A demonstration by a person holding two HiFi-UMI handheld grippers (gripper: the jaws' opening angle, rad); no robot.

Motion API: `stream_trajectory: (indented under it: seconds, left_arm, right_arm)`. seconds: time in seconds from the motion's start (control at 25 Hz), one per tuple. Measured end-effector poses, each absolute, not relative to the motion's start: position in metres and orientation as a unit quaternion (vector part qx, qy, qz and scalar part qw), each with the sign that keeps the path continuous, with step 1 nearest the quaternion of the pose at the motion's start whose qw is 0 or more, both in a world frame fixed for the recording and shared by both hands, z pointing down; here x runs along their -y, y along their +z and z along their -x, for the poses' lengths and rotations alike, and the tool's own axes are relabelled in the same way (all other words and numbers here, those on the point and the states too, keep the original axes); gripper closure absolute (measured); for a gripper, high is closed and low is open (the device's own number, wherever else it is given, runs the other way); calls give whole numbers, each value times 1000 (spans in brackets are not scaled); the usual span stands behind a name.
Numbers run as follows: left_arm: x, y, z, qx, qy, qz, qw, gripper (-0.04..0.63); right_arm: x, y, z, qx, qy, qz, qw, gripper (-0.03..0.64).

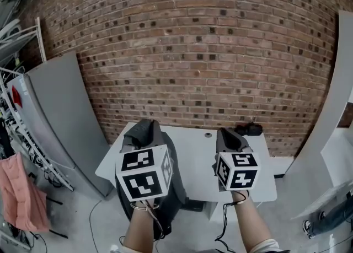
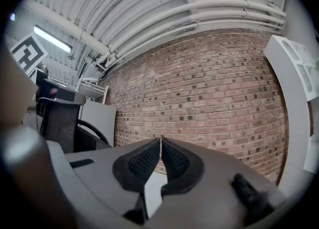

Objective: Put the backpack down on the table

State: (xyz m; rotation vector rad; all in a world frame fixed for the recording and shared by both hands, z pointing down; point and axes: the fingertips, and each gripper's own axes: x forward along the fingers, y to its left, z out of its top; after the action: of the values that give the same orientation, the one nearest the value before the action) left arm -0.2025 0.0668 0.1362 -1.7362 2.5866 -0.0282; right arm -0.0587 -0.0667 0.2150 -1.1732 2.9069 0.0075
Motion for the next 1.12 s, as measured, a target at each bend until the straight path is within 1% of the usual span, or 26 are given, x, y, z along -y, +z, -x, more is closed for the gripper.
stream_trajectory:
  seconds: [0.64,0.84,1.12]
  left_arm:
    - [11,144,245,-836,-3,549,18,561]
    - [42,155,278,-838,-6,545,18,561]
    - [82,156,339,-840,3,543,12,561]
  right_arm:
    - [138,231,104,-934,-8,357,-3,584]
    - [169,236,125,-931,-7,366,-4,584]
    - [210,231,193,-934,-2,358,-5,584]
